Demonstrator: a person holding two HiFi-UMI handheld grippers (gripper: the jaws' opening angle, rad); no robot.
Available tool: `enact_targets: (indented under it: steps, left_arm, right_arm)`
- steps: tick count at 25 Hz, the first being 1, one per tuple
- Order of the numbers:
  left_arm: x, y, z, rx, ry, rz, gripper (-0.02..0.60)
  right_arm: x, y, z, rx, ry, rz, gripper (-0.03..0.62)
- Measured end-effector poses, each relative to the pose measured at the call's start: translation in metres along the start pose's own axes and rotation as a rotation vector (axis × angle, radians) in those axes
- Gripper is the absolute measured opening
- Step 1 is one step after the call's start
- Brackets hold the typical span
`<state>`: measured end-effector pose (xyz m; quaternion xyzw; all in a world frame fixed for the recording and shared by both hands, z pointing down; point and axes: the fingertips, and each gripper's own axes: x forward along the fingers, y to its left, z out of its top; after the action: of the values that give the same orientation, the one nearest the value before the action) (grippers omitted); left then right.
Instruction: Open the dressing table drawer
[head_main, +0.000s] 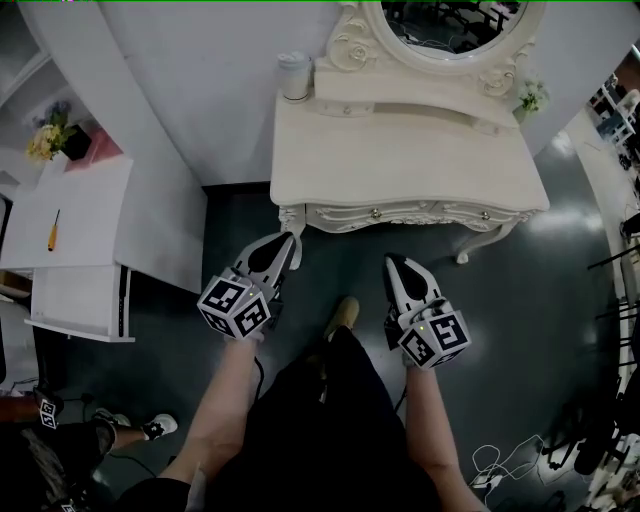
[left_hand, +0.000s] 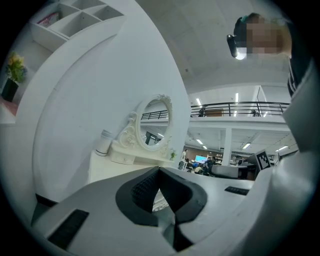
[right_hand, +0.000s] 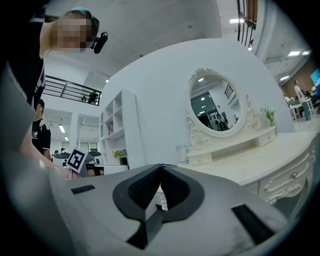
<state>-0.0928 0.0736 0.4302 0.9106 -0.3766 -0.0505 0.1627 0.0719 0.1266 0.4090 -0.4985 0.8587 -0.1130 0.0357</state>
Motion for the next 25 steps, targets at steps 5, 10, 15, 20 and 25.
enact_targets:
  steps: [5,10,15,20,25]
  left_arm:
    - [0.02,0.02,0.008,0.002,-0.007,0.026,0.006]
    - [0.057,0.036,0.01,0.0,0.002,0.029,0.006]
    - [0.1,0.06,0.013,0.009,0.027,0.026,0.006]
    - [0.149,0.082,0.026,0.022,0.024,0.017,0.006]
    - [0.19,0.099,0.031,0.019,0.031,0.018,0.006]
  right_arm:
    - [0.029,-0.019,0.006,0.006,-0.002,0.025,0.006]
    - [0.056,-0.05,0.007,0.024,-0.003,0.036,0.006]
    - [0.096,-0.087,0.012,0.044,-0.006,0.04,0.006]
    - [0.137,-0.123,0.018,0.051,0.007,0.049,0.006]
    - [0.174,-0.149,0.022,0.047,0.041,0.08,0.006]
